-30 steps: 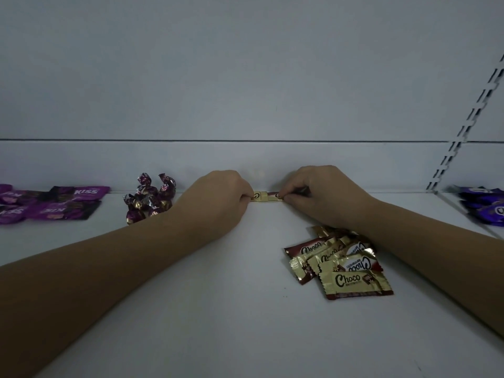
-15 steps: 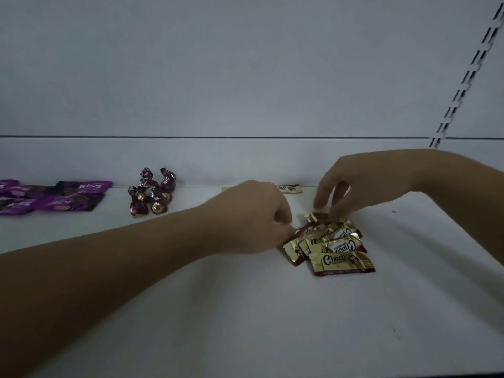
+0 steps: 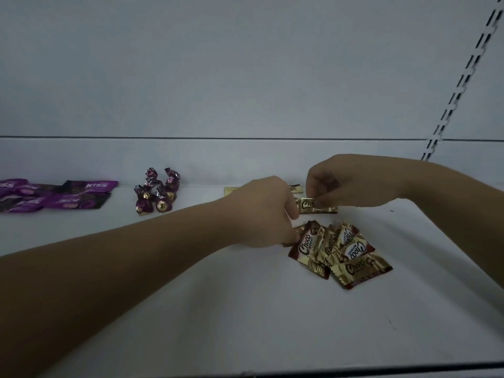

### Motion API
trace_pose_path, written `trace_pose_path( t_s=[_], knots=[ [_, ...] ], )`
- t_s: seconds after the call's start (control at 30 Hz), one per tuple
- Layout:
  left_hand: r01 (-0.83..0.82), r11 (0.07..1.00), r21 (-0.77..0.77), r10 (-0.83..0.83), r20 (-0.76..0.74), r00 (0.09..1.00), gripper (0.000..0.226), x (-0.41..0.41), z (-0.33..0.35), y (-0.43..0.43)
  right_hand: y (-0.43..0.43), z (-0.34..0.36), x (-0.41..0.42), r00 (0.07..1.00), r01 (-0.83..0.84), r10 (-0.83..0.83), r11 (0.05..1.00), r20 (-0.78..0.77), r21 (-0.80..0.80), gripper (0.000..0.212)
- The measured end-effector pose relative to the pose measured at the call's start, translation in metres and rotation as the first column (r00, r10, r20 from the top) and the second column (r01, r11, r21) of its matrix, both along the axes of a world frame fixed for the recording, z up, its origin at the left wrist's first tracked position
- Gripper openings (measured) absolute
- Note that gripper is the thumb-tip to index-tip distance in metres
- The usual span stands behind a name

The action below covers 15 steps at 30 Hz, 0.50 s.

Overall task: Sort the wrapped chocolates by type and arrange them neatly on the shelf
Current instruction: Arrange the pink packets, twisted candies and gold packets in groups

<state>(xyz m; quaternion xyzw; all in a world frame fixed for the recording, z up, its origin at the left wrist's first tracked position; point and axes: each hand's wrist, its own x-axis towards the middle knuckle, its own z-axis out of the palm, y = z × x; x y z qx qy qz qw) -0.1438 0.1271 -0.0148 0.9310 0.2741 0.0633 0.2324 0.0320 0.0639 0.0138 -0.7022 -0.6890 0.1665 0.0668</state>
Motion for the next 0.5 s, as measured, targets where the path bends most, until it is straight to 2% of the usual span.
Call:
trace_pose_path(
  t_s=[0.07, 0.33, 0.43, 0.5],
  knots=[
    [0.018, 1.0, 0.022, -0.018, -0.017, 1.0, 0.031, -0.003, 0.0, -0.004, 0.004, -0.002, 0.0, 1.0, -0.001, 0.001, 0.999, -0.014, 0.036, 0.012],
    [-0.014, 0.999, -0.049, 0.012, -0.04, 0.999, 0.015, -0.002, 0.002, -0.003, 0.014, -0.008, -0.001, 1.0, -0.007, 0.009, 0.995, -0.02, 0.102, 0.007],
    [-0.054, 0.994, -0.098, 0.051, -0.031, 0.998, 0.017, -0.003, 0.0, 0.001, 0.016, -0.008, 0.001, 1.0, 0.013, -0.009, 0.991, -0.028, 0.13, 0.005],
    [-0.046, 0.997, -0.066, 0.044, -0.027, 0.999, 0.024, -0.001, -0.002, -0.001, 0.018, -0.01, 0.002, 0.999, 0.026, -0.02, 0.987, -0.036, 0.156, 0.004]
  ],
)
